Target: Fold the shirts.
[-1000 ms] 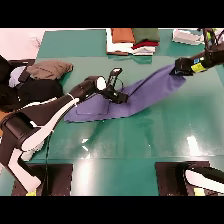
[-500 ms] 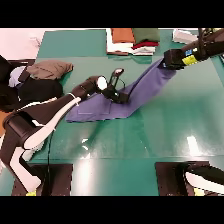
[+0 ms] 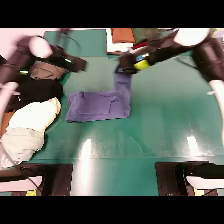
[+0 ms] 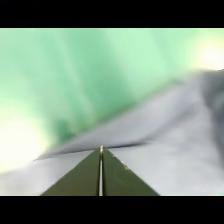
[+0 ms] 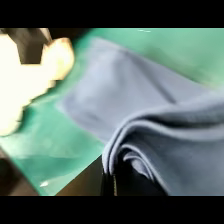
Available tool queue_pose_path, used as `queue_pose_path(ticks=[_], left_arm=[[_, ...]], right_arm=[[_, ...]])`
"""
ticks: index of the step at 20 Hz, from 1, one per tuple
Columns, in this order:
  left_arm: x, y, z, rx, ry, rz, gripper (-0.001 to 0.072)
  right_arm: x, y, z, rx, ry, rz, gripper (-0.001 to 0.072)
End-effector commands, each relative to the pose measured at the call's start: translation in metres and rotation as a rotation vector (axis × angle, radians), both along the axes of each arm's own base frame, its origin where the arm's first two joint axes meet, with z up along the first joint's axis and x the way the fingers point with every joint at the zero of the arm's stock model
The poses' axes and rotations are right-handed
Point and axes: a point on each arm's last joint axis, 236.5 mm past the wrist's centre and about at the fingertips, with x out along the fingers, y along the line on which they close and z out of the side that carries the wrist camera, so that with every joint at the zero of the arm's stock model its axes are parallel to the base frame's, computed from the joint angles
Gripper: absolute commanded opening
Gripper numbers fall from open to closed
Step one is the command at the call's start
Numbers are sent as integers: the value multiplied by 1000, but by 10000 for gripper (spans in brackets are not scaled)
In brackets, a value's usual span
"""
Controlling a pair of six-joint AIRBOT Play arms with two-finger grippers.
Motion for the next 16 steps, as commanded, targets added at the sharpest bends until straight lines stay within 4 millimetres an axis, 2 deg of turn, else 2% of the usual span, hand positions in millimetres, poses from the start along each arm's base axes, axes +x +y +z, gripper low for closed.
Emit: queue_pose_path(ticks=[1,3,4,5,6,7,9,11,14,16], left_arm=[[-22,106,70,108,-124,184,26],[-36,131,95,106,-171,240,26],[-43,138,103,105,-183,254,26],[-48,141,107,105,-187,262,26],[-54,143,109,112,-184,264,26],[-57,144,108,119,-175,258,26],[-63,144,101,128,-136,255,26],[-68,142,96,123,-106,249,26],[-65,128,101,65,-121,225,25],[-60,115,101,50,-136,197,25]], right_arm=[[-17,100,-17,70,-20,148,19],[-28,153,-42,73,-46,236,38],[-31,178,-54,82,-62,267,218],[-32,196,-66,93,-70,273,351],[-32,203,-74,91,-67,273,351],[-29,199,-82,76,-58,263,350],[-17,164,-95,31,-12,213,348],[0,108,-108,-23,39,128,347],[24,-12,-152,-239,142,-102,344],[27,-81,-176,-366,218,-223,346]])
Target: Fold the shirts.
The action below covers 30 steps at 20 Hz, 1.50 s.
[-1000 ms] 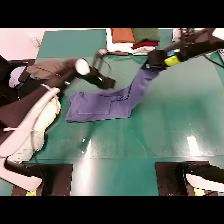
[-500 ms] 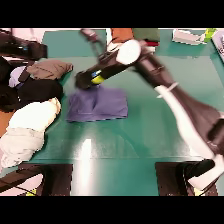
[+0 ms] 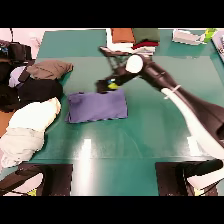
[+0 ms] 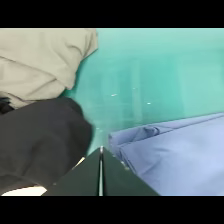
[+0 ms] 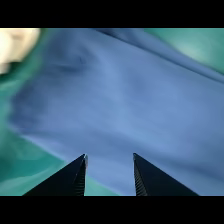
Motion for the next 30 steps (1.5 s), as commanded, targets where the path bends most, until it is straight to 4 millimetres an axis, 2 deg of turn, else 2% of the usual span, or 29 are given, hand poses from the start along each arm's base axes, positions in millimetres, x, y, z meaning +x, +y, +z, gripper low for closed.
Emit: queue_pose_path(ticks=[1,2,3,4,7,9,11,15,17,18,19,20,22,23,25,27,30], left_arm=[[4,-23,-1,-32,-15,-51,25],[6,-33,-5,-33,-16,-76,25],[8,-44,-12,-32,-6,-101,25],[8,-55,-21,-30,11,-125,25],[6,-80,-44,-19,65,-183,25],[7,-88,-52,-15,85,-202,25],[7,-89,-54,-14,90,-203,26],[2,-87,-59,-3,120,-204,26],[-1,-86,-62,0,135,-204,26],[-1,-87,-61,-2,134,-204,26],[-1,-87,-61,-3,133,-204,25],[-1,-88,-61,-9,132,-206,25],[-2,-100,-57,-52,124,-229,25],[-3,-106,-56,-47,115,-243,24],[-9,-128,-54,-36,102,-297,24],[-18,-150,-53,-37,93,-353,24],[-23,-164,-51,-41,84,-386,25]], right_arm=[[0,-114,-43,-209,123,-195,366],[-2,-128,-51,-224,159,-217,492],[-5,-134,-57,-224,191,-229,603],[-7,-130,-62,-200,222,-237,640],[-2,-118,-83,-167,299,-328,638],[-1,-102,-99,-169,340,-314,630],[-1,-77,-111,-154,367,-281,623],[-5,-53,-138,-200,438,-244,621],[-3,-45,-143,-205,431,-229,549],[2,-42,-141,-194,414,-231,441],[7,-40,-138,-187,392,-232,185],[13,-38,-132,-177,365,-219,44],[25,-44,-118,-163,332,-222,19],[34,-57,-107,-175,299,-235,19],[56,-106,-77,-243,209,-292,19],[67,-175,-48,-325,154,-377,19],[62,-287,-14,-384,128,-530,19]])
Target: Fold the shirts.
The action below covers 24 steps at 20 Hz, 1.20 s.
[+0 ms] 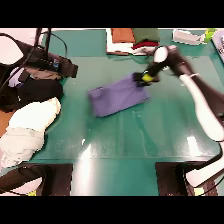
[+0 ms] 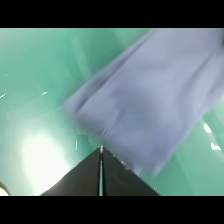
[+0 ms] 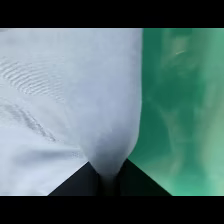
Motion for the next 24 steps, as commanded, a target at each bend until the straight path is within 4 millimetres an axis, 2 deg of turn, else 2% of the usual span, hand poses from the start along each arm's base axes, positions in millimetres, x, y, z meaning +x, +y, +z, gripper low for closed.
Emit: queue_pose_path(ticks=[1,5,7,9,11,13,15,18,22,24], left_arm=[[-6,-17,3,-13,-12,-38,25],[-6,-17,3,-17,-8,-32,25],[-6,-17,3,-19,-8,-30,25],[-5,-17,4,-38,-4,-10,25],[-3,-18,6,-48,-8,-2,25],[-3,-18,6,-56,-5,7,26],[-3,-18,6,-56,-5,7,25],[-4,-18,5,-55,-3,7,25],[-7,-17,2,-44,15,4,26],[-7,-16,2,-44,16,4,26]], right_arm=[[-13,-131,38,-119,-36,-177,19],[-55,-279,62,-148,-97,-483,19],[-88,-347,72,-168,-134,-658,19],[-129,-401,74,-183,-130,-820,19],[-169,-436,69,-188,-105,-949,18],[-203,-454,58,-185,-71,-1041,17],[-229,-452,43,-171,-26,-1088,17],[-248,-434,19,-155,27,-1095,17],[-283,-425,0,-228,126,-1087,18],[-287,-419,-6,-221,140,-1084,20]])
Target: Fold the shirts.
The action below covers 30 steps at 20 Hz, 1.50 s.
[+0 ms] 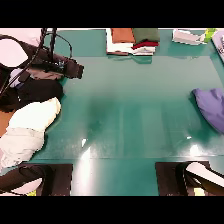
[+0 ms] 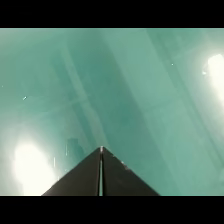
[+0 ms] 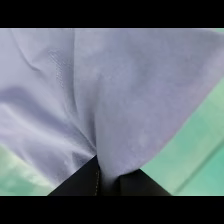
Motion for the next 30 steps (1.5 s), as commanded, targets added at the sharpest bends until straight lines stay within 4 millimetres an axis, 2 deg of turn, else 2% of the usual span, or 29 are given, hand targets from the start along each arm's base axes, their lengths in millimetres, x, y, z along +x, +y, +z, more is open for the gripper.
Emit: queue_pose_path(ticks=[1,3,4,6,7,8,9,10,12,14,15,17,19,21,22,23,25,26,30], left_arm=[[-2,1,-2,6,10,-1,26],[-2,1,-2,6,11,-2,26],[-2,1,-1,4,9,-1,26],[-1,0,-1,1,4,0,26],[-1,0,0,0,3,0,26],[0,0,0,-1,1,0,26],[0,0,0,-1,1,0,26],[-1,0,-1,1,4,0,26],[0,0,0,-2,-2,1,27],[3,-1,4,-10,-19,2,26],[4,-1,4,-7,-22,4,26],[4,0,3,2,-24,-1,26],[3,0,3,1,-22,-1,27],[3,0,3,1,-20,-1,26],[3,0,3,1,-20,-1,26],[3,0,3,1,-20,-1,26],[3,0,3,1,-20,-1,26],[3,0,3,1,-20,-1,27],[3,0,3,1,-20,-1,27]], right_arm=[[-20,8,-13,13,55,-9,46],[-18,6,-10,5,50,-10,474],[-17,2,-3,-9,38,-15,513],[-2,-4,22,-40,-9,-8,512],[13,-3,37,-51,-52,14,512],[38,6,53,-51,-117,54,511],[63,24,65,-32,-171,112,510],[91,54,74,5,-218,207,509],[137,128,84,91,-280,403,509],[165,204,84,128,-297,614,500],[177,240,84,128,-314,715,471],[190,301,84,136,-342,876,447],[192,355,81,158,-344,1011,447],[190,393,79,179,-332,1107,446],[188,407,78,186,-329,1142,446],[187,420,77,192,-326,1174,392],[186,436,79,200,-322,1216,83],[186,442,80,203,-315,1233,21],[186,448,84,202,-320,1255,21]])
